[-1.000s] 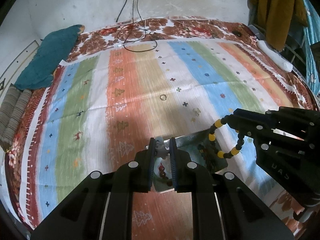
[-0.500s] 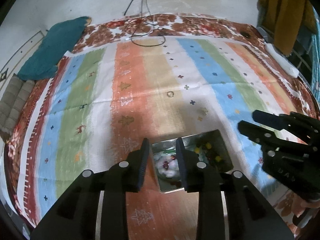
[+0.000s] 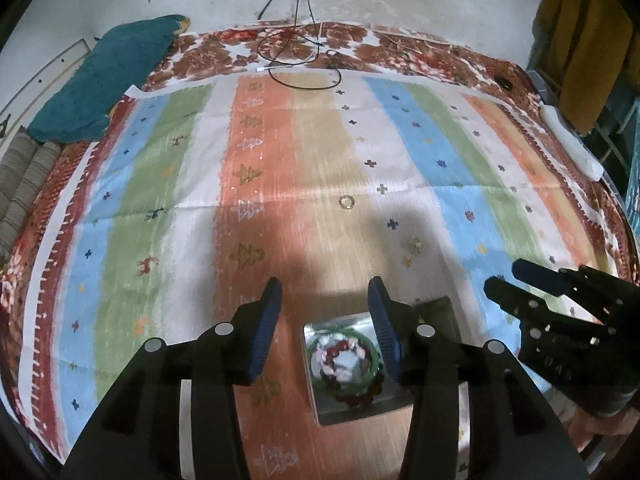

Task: Organize jewelry
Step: 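Move both open grippers toward the clear ring and gold ring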

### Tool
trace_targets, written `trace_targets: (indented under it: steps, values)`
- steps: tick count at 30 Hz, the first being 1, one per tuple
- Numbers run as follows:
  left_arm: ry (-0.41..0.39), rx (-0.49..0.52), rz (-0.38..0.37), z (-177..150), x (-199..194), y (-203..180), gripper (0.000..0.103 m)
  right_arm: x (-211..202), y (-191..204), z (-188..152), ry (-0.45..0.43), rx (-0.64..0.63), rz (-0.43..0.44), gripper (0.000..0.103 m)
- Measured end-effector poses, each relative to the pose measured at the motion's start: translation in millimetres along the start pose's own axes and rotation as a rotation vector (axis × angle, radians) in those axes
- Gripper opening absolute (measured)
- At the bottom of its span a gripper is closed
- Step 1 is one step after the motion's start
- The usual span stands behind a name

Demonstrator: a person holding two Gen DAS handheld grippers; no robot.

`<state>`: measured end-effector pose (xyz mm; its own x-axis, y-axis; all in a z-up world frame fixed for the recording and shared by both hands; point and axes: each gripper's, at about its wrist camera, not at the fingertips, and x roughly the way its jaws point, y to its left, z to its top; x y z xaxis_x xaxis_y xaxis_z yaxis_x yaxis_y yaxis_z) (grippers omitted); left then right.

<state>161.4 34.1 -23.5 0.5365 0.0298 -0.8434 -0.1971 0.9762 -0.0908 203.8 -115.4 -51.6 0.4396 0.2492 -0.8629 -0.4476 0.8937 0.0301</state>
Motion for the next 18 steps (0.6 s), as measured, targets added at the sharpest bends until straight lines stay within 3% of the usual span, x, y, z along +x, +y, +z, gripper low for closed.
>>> trace_targets:
  steps: [7, 18]
  values:
    - [0.005, 0.019, 0.009, 15, 17, -3, 0.055, 16, -5, 10, 0.030, 0.008, -0.017, 0.046]
    - [0.053, 0.041, -0.003, 40, 55, -6, 0.055, 37, -9, 23, 0.073, 0.006, -0.020, 0.054]
